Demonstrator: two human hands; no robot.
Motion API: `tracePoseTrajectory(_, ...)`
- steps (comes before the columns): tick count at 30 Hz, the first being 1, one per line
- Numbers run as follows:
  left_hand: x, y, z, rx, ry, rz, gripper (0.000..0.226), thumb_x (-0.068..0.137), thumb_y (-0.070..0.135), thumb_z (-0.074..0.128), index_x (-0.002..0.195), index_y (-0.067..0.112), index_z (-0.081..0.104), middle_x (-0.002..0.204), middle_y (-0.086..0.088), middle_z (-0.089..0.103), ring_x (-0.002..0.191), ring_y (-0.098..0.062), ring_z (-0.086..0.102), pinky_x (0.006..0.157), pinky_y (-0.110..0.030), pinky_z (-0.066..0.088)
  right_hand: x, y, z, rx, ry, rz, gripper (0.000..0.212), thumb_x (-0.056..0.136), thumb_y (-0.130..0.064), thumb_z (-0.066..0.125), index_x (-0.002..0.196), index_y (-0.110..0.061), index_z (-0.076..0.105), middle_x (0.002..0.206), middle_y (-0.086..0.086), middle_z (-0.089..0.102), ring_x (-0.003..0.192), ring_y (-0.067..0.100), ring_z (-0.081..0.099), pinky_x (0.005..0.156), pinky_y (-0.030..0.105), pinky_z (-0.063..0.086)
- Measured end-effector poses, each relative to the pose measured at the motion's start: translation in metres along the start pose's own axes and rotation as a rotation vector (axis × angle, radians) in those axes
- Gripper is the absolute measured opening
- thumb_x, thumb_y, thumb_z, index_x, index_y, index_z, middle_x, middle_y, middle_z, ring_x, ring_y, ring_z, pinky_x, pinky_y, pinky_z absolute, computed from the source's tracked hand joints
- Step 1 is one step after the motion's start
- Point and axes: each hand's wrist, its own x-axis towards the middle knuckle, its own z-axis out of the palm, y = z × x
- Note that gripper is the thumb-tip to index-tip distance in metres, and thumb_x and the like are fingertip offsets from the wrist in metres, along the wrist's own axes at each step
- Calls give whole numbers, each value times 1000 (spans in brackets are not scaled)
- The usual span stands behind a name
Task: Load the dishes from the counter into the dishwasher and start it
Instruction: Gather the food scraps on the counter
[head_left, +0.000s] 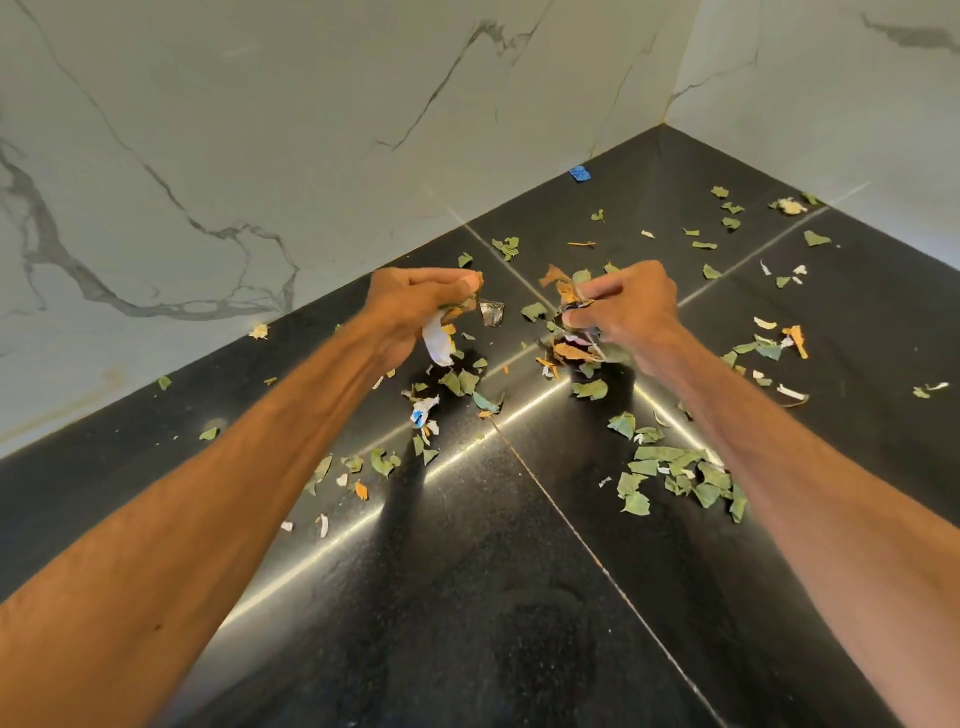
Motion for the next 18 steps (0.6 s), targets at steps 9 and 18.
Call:
tracePoseTrajectory(9, -69, -11, 9, -164, -115, -132, 22, 80, 9, 78, 101, 6, 76, 98, -7, 78, 88, -19, 75, 73, -22, 59, -76, -14, -23, 522, -110, 144, 27, 75, 6, 80, 100, -4, 77, 94, 8, 78, 83, 23, 77, 67, 31, 61)
tracePoseTrajectory(18, -175, -54, 44, -214, -244, -181, 19, 79, 8, 79, 98, 5, 78, 98, -13, 77, 90, -22, 74, 83, -30, 61, -188, 20, -61, 650, -66, 195, 25, 78, 3, 79, 102, -1, 76, 97, 16, 77, 81, 28, 75, 77, 35, 63)
